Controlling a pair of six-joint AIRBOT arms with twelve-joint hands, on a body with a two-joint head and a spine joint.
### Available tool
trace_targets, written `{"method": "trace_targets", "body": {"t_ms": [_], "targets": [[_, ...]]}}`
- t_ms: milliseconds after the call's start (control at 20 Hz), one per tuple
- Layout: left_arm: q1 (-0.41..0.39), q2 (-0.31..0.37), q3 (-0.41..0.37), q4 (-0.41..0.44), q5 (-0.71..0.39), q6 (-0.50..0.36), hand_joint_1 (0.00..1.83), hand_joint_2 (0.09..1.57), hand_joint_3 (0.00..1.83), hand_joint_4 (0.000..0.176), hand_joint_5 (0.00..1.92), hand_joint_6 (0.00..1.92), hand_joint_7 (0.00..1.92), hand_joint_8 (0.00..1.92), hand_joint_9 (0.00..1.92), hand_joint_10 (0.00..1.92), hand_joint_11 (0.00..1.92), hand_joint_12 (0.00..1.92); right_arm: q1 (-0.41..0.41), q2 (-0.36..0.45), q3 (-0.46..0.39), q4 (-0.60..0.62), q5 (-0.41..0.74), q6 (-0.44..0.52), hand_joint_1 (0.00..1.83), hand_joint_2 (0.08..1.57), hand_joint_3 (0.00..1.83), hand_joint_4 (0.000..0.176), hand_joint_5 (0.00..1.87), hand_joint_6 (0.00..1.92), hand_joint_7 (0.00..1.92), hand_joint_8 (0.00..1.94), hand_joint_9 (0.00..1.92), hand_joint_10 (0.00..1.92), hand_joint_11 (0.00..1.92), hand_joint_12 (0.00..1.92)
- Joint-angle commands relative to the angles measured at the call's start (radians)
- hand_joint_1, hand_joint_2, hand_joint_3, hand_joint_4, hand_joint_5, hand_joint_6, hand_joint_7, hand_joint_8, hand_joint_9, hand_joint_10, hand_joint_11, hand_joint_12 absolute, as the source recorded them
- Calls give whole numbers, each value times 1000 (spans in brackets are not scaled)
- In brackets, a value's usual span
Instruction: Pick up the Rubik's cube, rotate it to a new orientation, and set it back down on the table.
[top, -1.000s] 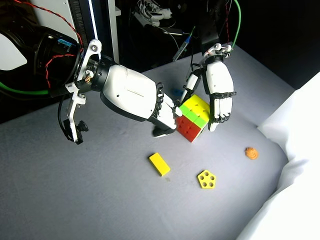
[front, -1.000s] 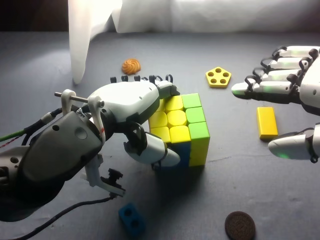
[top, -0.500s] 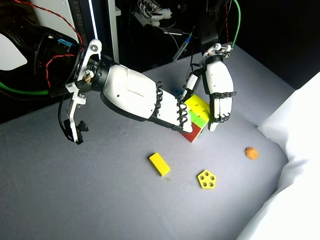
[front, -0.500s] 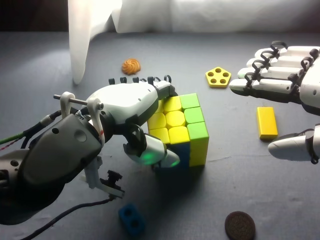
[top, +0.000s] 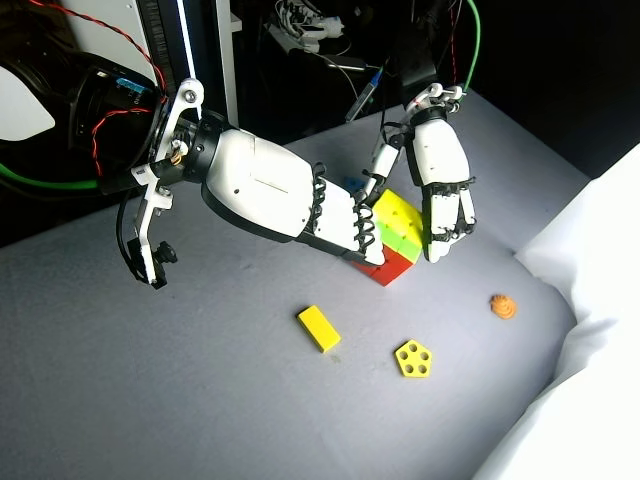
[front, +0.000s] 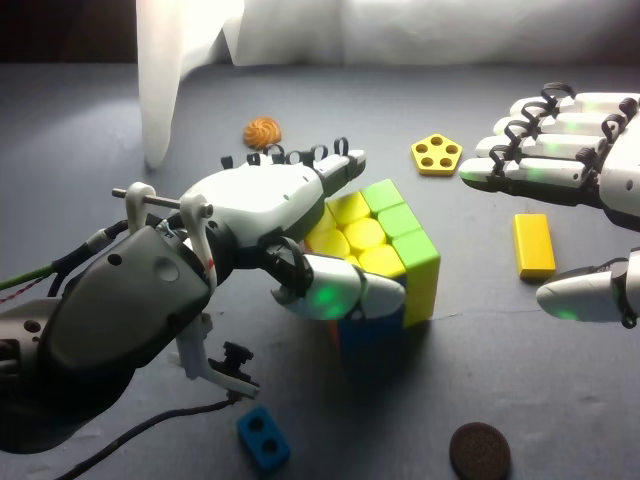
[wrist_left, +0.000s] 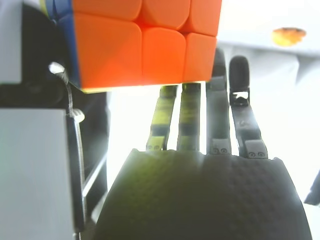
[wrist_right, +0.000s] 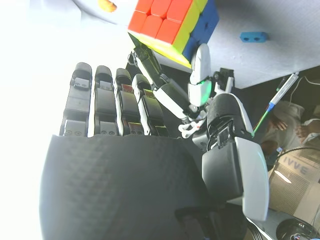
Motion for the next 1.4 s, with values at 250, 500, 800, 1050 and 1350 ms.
{"method": "trace_targets", "body": {"t_ms": [250,500,800,1050,1350], "targets": [[-26,14,-11,36,-71,21,401,945,0,52,0,0,0,0,0,0,0,169,5,2,-1,11,106,0,0,1246,0,0,0,0,0,0,0,0,0,0],[-91,75,-43,-25,-7,171,400,930,0,68,0,0,0,0,0,0,0,22,5,2,-2,11,106,-1,0,1246,0,0,0,0,0,0,19,8,0,0],[-226,153,-90,-212,128,442,378,928,0,70,0,0,0,0,0,0,0,0,2,3,-3,11,106,-1,0,1243,0,0,0,0,0,0,15,6,0,0],[-362,190,-117,-447,200,728,339,969,0,56,0,0,24,8,51,19,12,333,1,3,-4,11,106,-1,17,1244,0,0,27,10,1,0,44,17,7,3],[-460,251,-152,-694,219,999,68,1232,0,0,463,521,531,742,414,1037,112,1649,3,5,-7,11,106,-1,3,1292,4,0,455,614,630,790,420,1223,64,1779]]}}
